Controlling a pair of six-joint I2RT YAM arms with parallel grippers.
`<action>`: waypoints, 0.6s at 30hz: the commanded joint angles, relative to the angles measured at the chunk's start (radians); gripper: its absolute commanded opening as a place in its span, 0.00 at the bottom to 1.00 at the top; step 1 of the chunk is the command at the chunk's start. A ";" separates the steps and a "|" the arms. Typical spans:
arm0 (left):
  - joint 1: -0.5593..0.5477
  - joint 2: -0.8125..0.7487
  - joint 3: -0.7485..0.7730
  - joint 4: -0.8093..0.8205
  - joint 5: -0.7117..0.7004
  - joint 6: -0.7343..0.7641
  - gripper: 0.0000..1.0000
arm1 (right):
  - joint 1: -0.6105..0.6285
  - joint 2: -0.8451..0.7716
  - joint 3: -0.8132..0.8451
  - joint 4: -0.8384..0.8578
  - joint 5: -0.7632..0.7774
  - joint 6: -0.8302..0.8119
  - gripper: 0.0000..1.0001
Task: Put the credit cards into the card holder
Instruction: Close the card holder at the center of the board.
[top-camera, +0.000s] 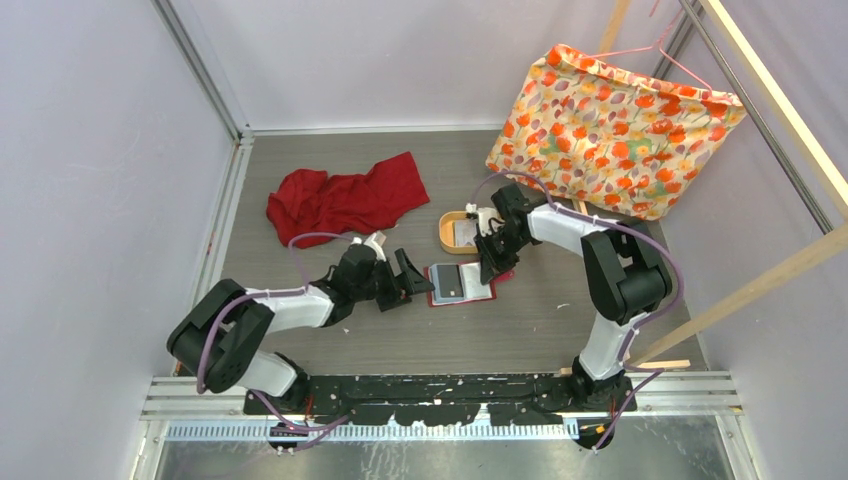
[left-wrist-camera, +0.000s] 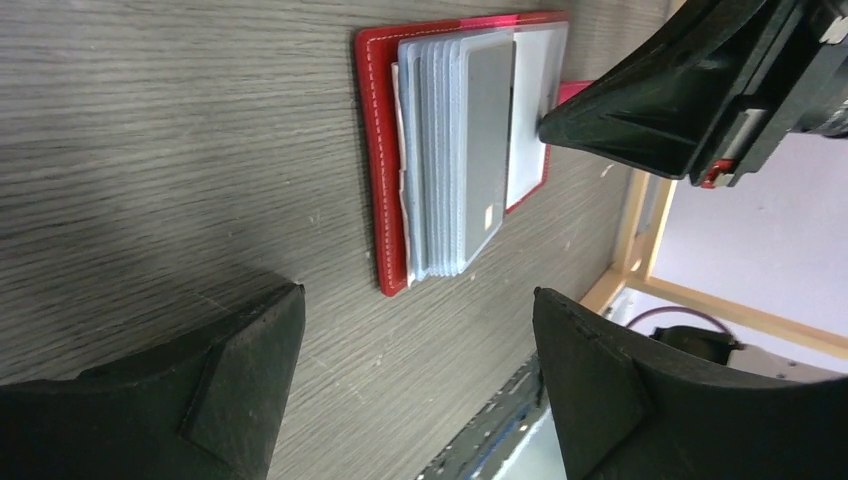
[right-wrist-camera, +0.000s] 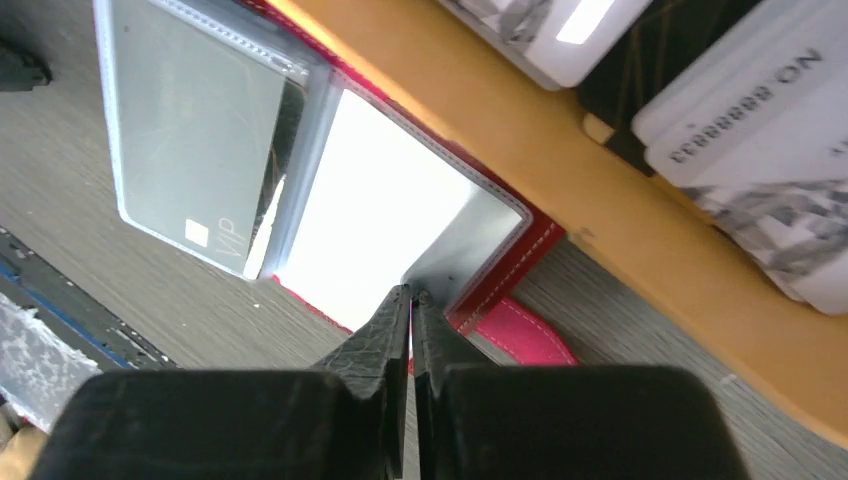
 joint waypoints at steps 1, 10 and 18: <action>-0.013 0.046 0.019 0.068 -0.035 -0.038 0.86 | -0.004 0.044 0.040 -0.049 0.196 -0.018 0.09; -0.069 0.243 0.078 0.188 -0.027 -0.132 0.86 | 0.001 0.117 0.062 -0.101 0.224 -0.051 0.08; -0.093 0.305 0.044 0.456 -0.010 -0.194 0.74 | 0.007 0.118 0.065 -0.110 0.201 -0.054 0.07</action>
